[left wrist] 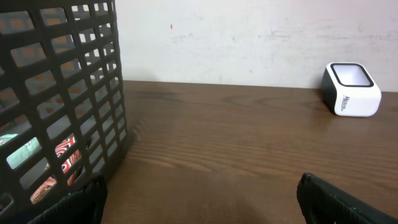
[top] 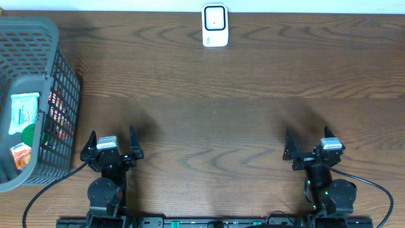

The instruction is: Scan the item barcode

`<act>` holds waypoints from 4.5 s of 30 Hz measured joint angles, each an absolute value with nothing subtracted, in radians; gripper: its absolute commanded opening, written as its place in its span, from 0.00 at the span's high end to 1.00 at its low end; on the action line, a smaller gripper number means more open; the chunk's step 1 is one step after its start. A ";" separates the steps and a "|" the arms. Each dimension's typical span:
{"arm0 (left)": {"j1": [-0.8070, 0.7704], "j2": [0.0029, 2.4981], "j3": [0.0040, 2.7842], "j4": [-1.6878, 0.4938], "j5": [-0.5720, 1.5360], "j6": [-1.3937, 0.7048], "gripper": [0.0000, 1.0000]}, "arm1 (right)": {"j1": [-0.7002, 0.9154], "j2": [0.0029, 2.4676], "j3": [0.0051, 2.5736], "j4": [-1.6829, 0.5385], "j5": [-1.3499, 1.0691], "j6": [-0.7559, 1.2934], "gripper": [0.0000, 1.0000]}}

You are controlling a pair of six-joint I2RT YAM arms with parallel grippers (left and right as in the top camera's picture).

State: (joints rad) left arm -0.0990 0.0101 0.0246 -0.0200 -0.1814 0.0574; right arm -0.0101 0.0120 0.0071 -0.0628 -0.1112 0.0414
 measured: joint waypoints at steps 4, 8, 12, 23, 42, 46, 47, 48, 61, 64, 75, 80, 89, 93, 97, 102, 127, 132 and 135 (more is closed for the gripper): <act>-0.102 0.010 0.025 -0.020 -0.181 0.057 0.02 | -0.010 0.015 0.007 -0.063 -0.111 0.041 0.01; -0.102 0.010 0.025 -0.020 -0.181 0.057 0.02 | -0.010 0.016 0.007 -0.063 -0.111 0.041 0.01; -0.102 0.010 0.025 -0.020 -0.181 0.057 0.02 | -0.010 0.016 0.007 -0.063 -0.111 0.041 0.01; -0.102 0.010 0.025 -0.020 -0.181 0.057 0.02 | -0.010 0.016 0.007 -0.063 -0.111 0.041 0.01; -0.102 0.010 0.025 -0.020 -0.181 0.057 0.02 | -0.010 0.016 0.007 -0.063 -0.111 0.041 0.01; -0.102 0.010 0.025 -0.020 -0.181 0.057 0.02 | -0.010 0.016 0.007 -0.063 -0.111 0.041 0.01; -0.102 0.010 0.025 -0.020 -0.181 0.057 0.02 | -0.010 0.016 0.007 -0.063 -0.111 0.041 0.01; -0.102 0.010 0.025 -0.020 -0.181 0.057 0.02 | -0.010 0.016 0.007 -0.063 -0.111 0.041 0.01; -0.102 0.010 0.025 -0.020 -0.181 0.057 0.02 | -0.010 0.016 0.007 -0.063 -0.111 0.041 0.01; -0.102 0.010 0.025 -0.020 -0.181 0.057 0.02 | -0.010 0.016 0.007 -0.063 -0.111 0.041 0.01; -0.102 0.010 0.025 -0.020 -0.181 0.057 0.02 | -0.010 0.016 0.007 -0.063 -0.111 0.041 0.01; -0.102 0.010 0.025 -0.020 -0.181 0.057 0.02 | -0.010 0.016 0.007 -0.063 -0.111 0.041 0.01; -0.102 0.010 0.025 -0.020 -0.181 0.057 0.02 | -0.010 0.016 0.007 -0.063 -0.111 0.041 0.01; -0.102 0.010 0.025 -0.020 -0.181 0.057 0.02 | -0.010 0.016 0.007 -0.063 -0.111 0.041 0.01; -0.102 0.010 0.025 -0.020 -0.181 0.057 0.02 | -0.010 0.016 0.007 -0.063 -0.111 0.041 0.01; -0.102 0.010 0.025 -0.010 -0.174 0.055 0.02 | -0.010 0.016 0.007 -0.063 -0.111 0.041 0.01; -0.105 0.563 0.542 -0.202 0.149 -0.135 0.02 | -0.010 0.019 0.007 -0.064 -0.110 0.041 0.01; -0.107 0.777 0.863 -0.449 0.169 -0.138 0.02 | -0.010 0.019 0.007 -0.062 -0.108 0.041 0.01; -0.107 0.862 1.039 -0.618 0.224 -0.139 0.02 | -0.010 0.019 0.007 -0.063 -0.107 0.041 0.01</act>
